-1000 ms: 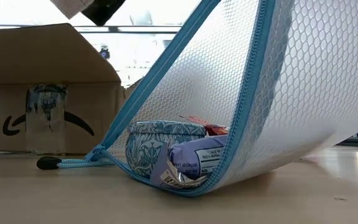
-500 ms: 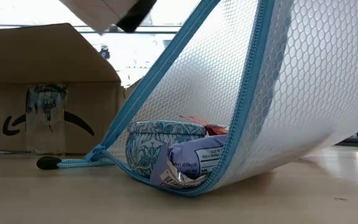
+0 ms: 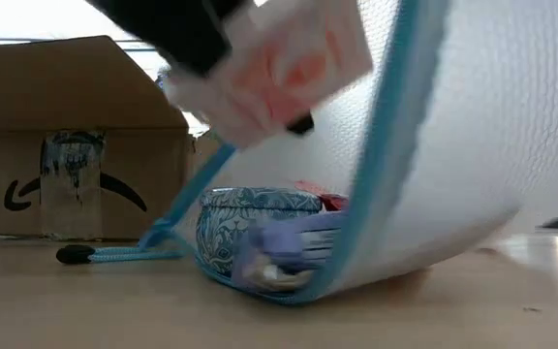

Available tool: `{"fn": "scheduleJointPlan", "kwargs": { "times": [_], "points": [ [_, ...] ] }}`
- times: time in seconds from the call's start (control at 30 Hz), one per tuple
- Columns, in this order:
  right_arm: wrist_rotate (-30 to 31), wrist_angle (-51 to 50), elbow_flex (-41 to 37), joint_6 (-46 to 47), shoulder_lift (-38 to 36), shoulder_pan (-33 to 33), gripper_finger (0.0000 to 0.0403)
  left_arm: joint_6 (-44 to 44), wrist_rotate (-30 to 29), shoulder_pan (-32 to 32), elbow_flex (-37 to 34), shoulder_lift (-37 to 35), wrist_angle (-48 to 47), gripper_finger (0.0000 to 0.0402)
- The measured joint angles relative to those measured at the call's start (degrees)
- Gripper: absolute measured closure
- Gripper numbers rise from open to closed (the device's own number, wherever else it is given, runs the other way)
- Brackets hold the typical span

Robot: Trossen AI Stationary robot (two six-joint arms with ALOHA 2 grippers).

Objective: Unpack boxes
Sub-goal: Put the game card into the blue transparent zip bag, then put the top brown chocolate bar into the blue transparent zip bag

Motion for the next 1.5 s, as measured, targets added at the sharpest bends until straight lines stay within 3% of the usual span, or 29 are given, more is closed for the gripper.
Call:
{"fn": "scheduleJointPlan", "kwargs": {
  "times": [0.4, 0.83, 1.2, 1.37, 1.5],
  "points": [
    [-0.04, 0.04, 0.0, 0.0, 0.0, 0.0, 0.0403, -0.99, 0.59, 2.65, 0.9, 4.0, 1.0, 0.0106],
    [-0.03, 0.09, 0.01, -0.02, 0.01, 0.02, 0.0403, -2.7, -0.37, 2.63, 3.01, 4.24, 3.75, 0.0032],
    [0.0, 0.15, 0.01, -0.04, 0.0, 0.02, 0.0403, 0.95, -0.42, 2.63, 8.78, 1.99, -13.6, 0.0004],
    [0.02, 0.1, 0.02, -0.03, 0.0, 0.02, 0.0403, 1.71, -0.41, 2.61, 7.39, -1.9, -25.81, 0.0004],
    [0.0, 0.13, 0.0, -0.02, 0.0, 0.0, 0.0403, 0.22, -0.94, 2.74, 3.97, -7.33, -28.79, 0.0004]
  ]
}}
